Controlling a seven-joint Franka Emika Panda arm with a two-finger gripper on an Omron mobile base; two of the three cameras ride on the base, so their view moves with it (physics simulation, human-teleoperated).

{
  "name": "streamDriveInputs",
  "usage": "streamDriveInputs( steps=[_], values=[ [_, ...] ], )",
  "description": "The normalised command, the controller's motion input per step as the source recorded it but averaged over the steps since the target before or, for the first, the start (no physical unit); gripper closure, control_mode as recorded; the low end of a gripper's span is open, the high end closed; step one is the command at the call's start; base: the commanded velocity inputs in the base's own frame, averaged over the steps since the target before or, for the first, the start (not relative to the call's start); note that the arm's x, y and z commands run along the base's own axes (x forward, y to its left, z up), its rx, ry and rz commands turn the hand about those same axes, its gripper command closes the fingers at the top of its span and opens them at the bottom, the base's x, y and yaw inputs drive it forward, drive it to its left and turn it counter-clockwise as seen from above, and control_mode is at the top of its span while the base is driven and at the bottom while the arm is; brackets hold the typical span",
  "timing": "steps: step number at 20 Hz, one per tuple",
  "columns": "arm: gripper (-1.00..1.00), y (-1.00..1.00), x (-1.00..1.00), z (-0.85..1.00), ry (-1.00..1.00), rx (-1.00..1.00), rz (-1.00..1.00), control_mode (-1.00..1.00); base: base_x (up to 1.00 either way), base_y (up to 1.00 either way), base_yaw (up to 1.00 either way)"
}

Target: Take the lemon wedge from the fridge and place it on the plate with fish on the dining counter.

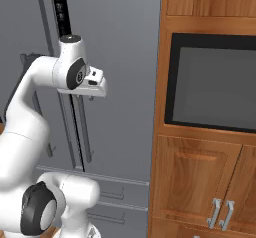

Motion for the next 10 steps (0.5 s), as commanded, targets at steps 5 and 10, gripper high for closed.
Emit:
streamDriveInputs(
  steps=[5, 10],
  values=[
    [-1.0, 0.29, -0.04, -0.01, -0.08, -0.13, 0.0, -1.0, 0.0, 0.0, 0.0],
    [-1.0, 0.01, 0.0, 0.0, 0.0, 0.0, 0.0, -1.0, 0.0, 0.0, 0.0]
  ],
)
